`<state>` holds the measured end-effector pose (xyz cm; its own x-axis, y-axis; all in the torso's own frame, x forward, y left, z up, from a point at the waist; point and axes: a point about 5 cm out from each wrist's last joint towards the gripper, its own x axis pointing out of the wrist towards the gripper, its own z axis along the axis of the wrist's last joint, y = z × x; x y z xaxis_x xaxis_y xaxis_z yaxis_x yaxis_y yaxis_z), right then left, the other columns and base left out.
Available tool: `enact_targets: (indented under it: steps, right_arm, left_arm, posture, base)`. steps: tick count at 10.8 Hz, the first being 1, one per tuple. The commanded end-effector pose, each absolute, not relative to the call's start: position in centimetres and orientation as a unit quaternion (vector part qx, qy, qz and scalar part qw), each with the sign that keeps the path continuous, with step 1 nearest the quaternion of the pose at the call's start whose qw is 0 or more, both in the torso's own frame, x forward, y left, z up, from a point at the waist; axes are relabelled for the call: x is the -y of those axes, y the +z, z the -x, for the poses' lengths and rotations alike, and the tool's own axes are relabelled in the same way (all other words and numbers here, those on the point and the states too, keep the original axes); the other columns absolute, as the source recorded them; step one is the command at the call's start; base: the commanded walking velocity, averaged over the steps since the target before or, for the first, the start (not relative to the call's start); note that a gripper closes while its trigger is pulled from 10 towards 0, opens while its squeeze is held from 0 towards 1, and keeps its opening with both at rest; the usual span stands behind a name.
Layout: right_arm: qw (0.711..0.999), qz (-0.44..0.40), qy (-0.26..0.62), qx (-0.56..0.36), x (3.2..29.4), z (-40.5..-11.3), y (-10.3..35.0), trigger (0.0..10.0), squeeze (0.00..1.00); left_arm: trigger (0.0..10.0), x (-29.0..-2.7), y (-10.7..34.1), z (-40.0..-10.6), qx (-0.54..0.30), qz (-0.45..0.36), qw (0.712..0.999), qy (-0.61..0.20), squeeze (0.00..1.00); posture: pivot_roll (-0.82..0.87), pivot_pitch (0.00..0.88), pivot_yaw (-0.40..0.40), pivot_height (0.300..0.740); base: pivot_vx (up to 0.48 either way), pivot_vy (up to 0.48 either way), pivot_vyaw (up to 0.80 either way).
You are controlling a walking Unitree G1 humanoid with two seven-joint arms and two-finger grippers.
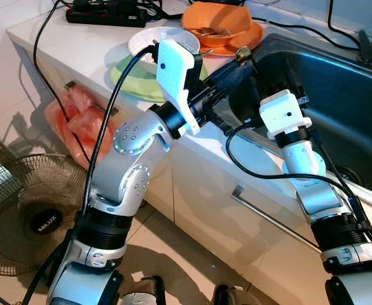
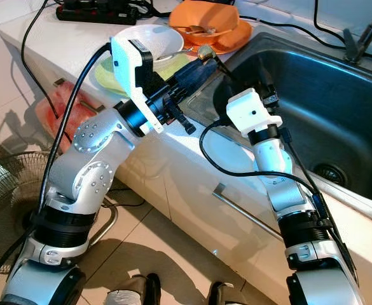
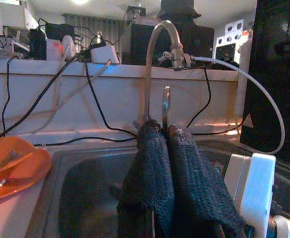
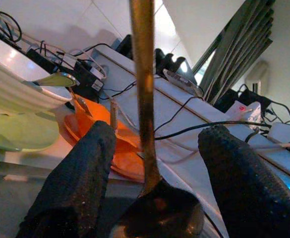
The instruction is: Kitchen organization
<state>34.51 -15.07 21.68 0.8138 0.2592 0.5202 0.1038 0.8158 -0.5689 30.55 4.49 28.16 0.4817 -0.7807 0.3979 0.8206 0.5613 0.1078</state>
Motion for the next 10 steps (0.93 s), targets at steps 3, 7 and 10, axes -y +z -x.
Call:
enact_targets:
  steps: [3, 7, 10]
  right_arm:
    - [0.901, 0.294, 0.049, 0.316, 14.54, -34.35, 22.27, 0.0, 0.0]
    - [0.901, 0.289, 0.055, 0.319, 14.38, -34.23, 22.41, 0.0, 0.0]
    - [0.902, 0.285, 0.057, 0.32, 14.37, -34.18, 22.53, 0.0, 0.0]
  left_arm:
    - [10.0, -4.15, 28.27, -29.98, 0.207, 0.042, 0.853, -0.478, 0.0]
    - [10.0, -4.22, 28.03, -30.23, 0.202, 0.038, 0.859, -0.469, 0.0]
    - [10.0, -4.24, 27.71, -30.51, 0.197, 0.036, 0.863, -0.464, 0.0]
  posture:
    - [0.05, 0.159, 0.027, 0.74]
    - [0.05, 0.161, 0.028, 0.74]
    - [0.05, 0.161, 0.028, 0.74]
  base:
    - [0.0, 0.0, 0.0]
    - [0.0, 0.0, 0.0]
    - [0.0, 0.0, 0.0]
